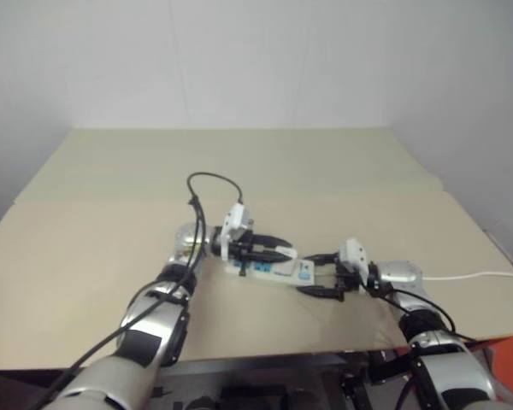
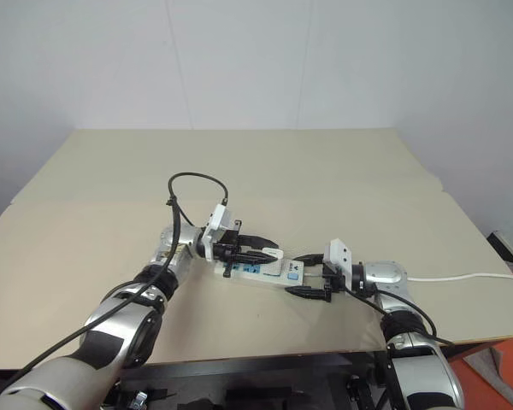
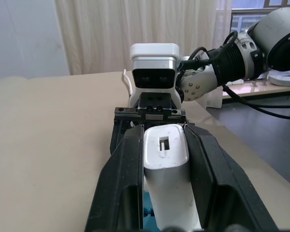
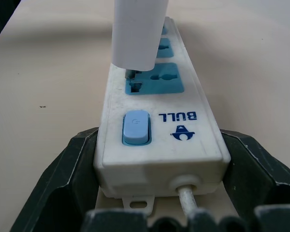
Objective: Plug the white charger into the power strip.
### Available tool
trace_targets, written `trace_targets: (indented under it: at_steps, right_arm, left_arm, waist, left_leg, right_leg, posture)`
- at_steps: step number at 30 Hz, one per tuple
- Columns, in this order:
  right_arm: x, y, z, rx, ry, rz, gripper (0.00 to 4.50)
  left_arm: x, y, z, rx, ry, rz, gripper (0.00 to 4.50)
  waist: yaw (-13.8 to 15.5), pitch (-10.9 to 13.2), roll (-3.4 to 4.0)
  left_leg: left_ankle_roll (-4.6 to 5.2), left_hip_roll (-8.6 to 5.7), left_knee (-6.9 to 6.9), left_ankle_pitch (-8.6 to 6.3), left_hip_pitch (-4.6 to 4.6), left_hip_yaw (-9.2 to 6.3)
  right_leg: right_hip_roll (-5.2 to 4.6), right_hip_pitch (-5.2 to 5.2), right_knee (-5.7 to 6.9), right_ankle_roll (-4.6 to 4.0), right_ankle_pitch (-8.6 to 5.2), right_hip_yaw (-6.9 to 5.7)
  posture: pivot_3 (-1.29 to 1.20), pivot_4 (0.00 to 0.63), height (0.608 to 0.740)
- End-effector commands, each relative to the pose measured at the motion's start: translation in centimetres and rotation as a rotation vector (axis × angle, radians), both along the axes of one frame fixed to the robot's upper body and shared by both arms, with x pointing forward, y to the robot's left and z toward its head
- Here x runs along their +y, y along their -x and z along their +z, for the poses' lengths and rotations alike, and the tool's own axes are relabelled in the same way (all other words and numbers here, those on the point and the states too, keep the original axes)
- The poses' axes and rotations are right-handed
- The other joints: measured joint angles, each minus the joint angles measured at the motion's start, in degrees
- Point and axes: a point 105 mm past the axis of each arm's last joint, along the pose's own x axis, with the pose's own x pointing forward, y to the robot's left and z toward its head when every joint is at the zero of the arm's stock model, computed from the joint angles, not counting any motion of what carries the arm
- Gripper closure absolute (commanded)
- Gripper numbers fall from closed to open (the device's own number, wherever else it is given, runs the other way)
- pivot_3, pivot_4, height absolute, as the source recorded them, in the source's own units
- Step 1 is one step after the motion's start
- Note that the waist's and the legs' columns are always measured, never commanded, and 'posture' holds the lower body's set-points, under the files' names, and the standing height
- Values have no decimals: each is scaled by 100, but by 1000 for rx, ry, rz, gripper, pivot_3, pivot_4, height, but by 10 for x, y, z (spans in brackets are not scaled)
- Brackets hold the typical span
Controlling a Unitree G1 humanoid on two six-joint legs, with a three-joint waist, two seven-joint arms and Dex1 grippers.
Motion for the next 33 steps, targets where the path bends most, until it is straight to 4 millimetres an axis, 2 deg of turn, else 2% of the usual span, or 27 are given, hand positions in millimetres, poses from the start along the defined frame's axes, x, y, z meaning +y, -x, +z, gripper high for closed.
trace_targets:
  at_steps: [1, 33]
  right_arm:
    - [7, 7, -12, 36, 34, 37, 1092]
    - [10, 10, -14, 49, 38, 43, 1092]
  left_arm:
    - [-2, 2, -7, 6, -44, -13, 3523]
    - [-2, 0, -16, 16, -79, 15, 3523]
  waist:
    - [0, 0, 0]
    - [0, -1, -1]
  left_leg:
    - [0, 0, 0, 0, 0, 0]
    - [1, 0, -3, -1, 3, -2]
  right_leg:
    - [0, 0, 0, 0, 0, 0]
    - [0, 4, -2, 0, 0, 0]
  posture:
    - [0, 150, 740]
    - [0, 150, 740]
